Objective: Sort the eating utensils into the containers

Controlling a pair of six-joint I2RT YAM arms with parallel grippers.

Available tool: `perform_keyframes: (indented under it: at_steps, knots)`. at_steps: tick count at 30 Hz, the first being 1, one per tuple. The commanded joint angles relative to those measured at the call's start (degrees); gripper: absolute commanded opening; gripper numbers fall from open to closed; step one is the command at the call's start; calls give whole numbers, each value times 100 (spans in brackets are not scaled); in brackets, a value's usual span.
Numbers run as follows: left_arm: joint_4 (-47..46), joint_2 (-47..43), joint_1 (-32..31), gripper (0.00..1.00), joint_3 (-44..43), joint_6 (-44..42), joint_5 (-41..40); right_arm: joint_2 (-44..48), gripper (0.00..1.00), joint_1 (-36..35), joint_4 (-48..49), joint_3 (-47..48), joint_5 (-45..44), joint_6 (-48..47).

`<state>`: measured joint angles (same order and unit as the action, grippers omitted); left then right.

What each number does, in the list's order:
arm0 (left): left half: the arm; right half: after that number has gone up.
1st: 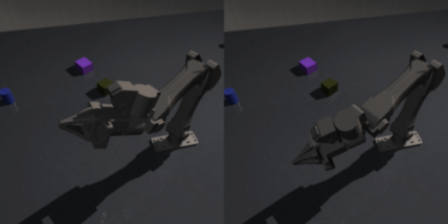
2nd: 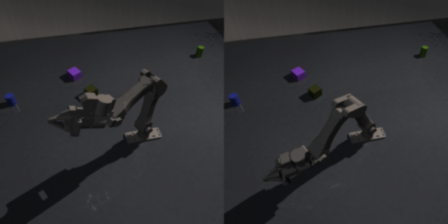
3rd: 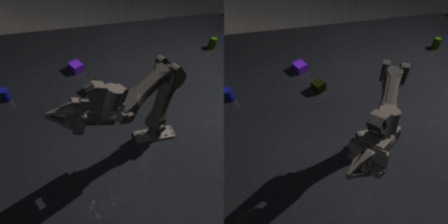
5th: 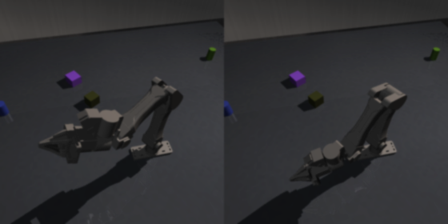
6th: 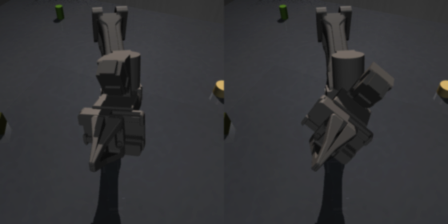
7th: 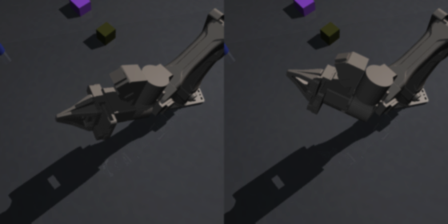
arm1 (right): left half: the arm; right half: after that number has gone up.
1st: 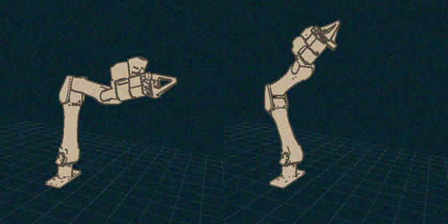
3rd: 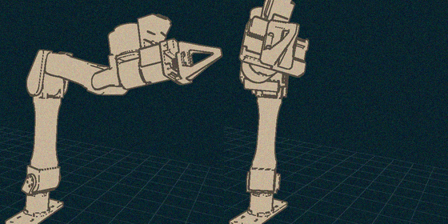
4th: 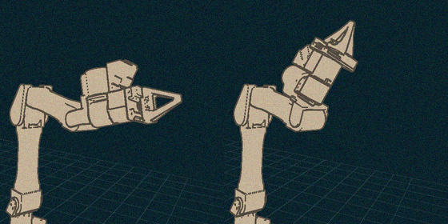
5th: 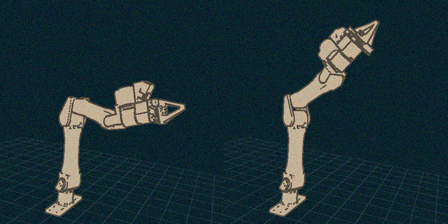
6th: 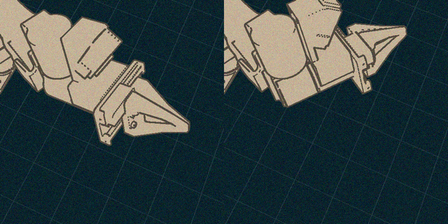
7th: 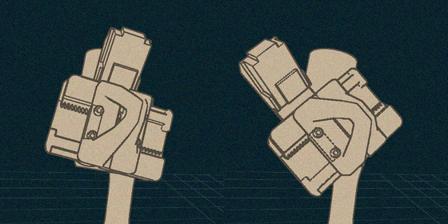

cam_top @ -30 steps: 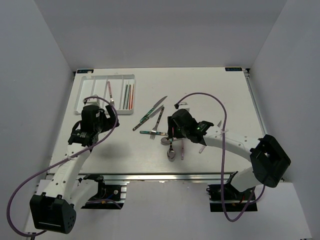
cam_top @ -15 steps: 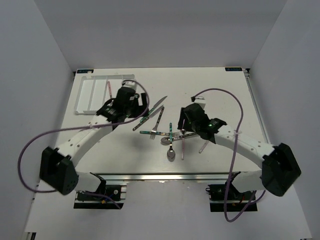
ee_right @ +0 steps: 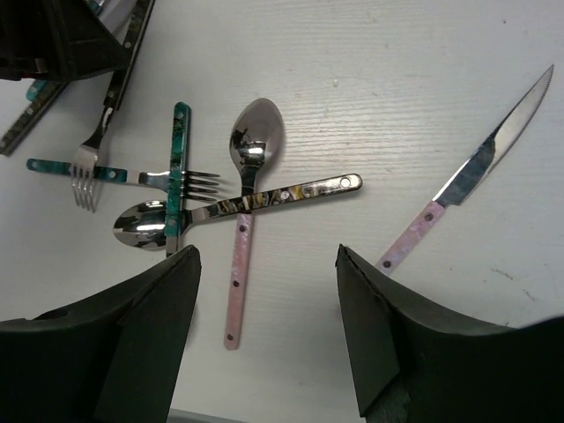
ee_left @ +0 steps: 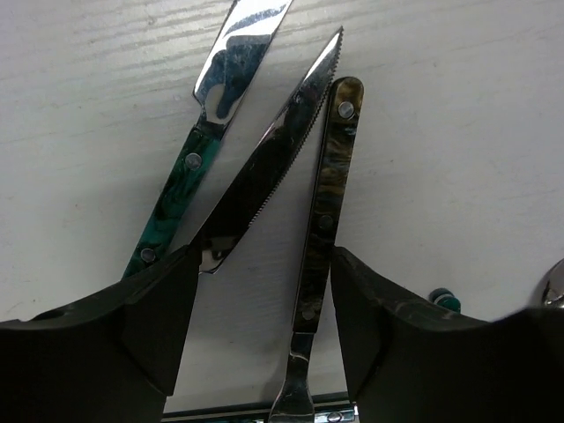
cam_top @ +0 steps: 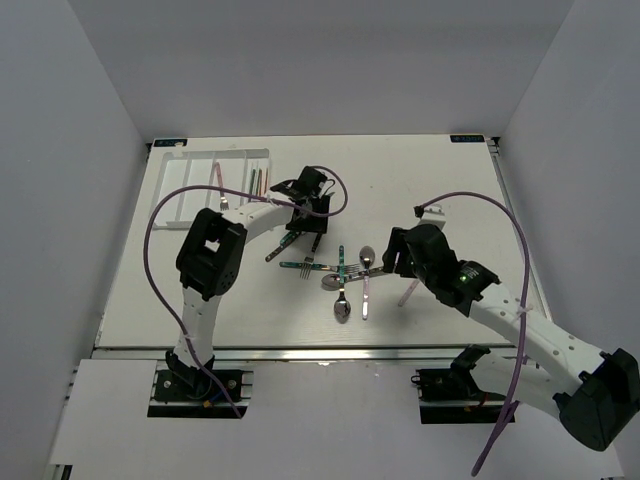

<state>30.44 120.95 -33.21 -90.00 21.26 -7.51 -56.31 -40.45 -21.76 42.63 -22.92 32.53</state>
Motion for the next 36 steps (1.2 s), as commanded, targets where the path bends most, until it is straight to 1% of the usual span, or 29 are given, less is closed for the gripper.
perform_keyframes:
  at_steps: [1,4,8,9,11,13,15,18,25,26,27,29,30,31,36]
  knots:
    - [15,-238,-63,71,-299,-122,153,59,69,72,-22,-53,-134,-230]
    - [-117,-194,-150,68,-238,-87,162,-99,68,116,49,-27,-73,-291]
    - [-3,-71,-291,65,-273,-60,-74,-275,68,142,189,-53,68,-300]
    - [15,-62,-343,62,-273,-51,-154,-318,68,142,207,-62,77,-300]
    - [-11,-89,-396,62,-221,-43,-312,-363,68,151,233,-88,112,-318]
    - [-46,-71,-432,62,-211,-43,-286,-398,68,160,234,-88,121,-327]
    - [15,34,-432,57,-264,-43,-278,-380,68,160,225,-80,138,-353]
    - [6,175,-432,53,-282,-51,-286,-328,68,177,225,-97,147,-388]
    - [94,482,-432,37,-352,-69,-330,-205,68,195,163,-97,103,-441]
    - [103,500,-440,32,-352,-78,-330,-187,68,195,172,-97,103,-441]
    - [112,509,-458,23,-343,-78,-348,-170,68,195,163,-106,103,-441]
    - [217,509,-510,12,-378,-95,-462,-152,68,204,155,-97,86,-441]
    - [252,483,-537,3,-387,-113,-497,-126,68,204,154,-88,86,-441]
    - [322,413,-572,0,-396,-148,-576,-125,68,213,154,-97,86,-432]
    - [516,-87,-687,0,-651,-218,-770,-99,68,230,154,-97,94,-423]
